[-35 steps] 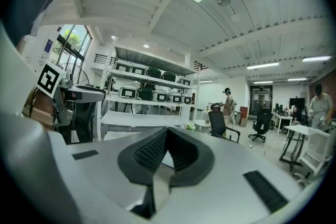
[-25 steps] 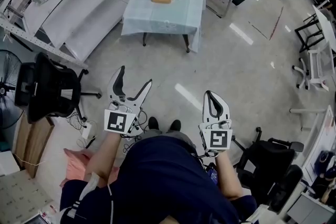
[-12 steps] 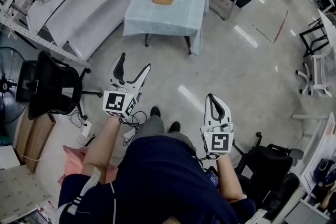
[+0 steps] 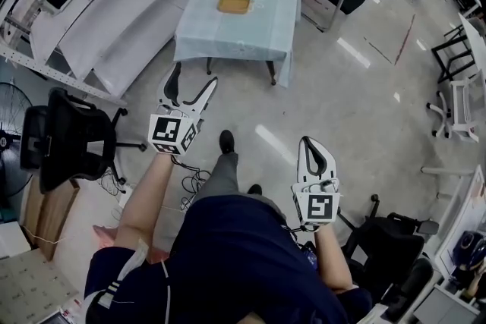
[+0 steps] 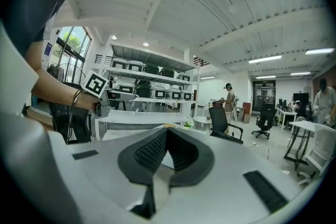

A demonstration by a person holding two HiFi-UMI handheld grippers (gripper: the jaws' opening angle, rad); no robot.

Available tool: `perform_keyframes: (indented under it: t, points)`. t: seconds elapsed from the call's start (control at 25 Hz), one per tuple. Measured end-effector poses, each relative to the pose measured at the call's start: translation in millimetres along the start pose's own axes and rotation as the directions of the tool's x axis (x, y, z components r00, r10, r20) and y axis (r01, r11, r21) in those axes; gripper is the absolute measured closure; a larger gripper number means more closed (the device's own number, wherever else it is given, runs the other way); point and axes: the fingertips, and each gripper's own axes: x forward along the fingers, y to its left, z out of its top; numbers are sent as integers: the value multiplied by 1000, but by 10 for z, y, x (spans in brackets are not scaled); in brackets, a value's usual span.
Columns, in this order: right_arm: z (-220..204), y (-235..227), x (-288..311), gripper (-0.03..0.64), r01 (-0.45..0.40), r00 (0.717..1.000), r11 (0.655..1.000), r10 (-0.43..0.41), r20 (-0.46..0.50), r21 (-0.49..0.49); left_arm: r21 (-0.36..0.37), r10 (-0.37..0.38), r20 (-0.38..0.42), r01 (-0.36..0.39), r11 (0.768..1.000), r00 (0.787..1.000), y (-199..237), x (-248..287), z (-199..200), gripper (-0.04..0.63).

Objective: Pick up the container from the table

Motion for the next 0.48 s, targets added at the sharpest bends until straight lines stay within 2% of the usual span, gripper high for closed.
perform_keyframes:
  t: [0.16,0.48]
  points:
    - [156,12,619,615,10,1000,1000,-10,20,-8,-13,-8,-4,8,1000,1000,456,460,-141,196]
    - [367,-50,2002,615,54,998,998,-55,-26,-35,-26,-47,-25,47,999,999,1399,1450,-394,196]
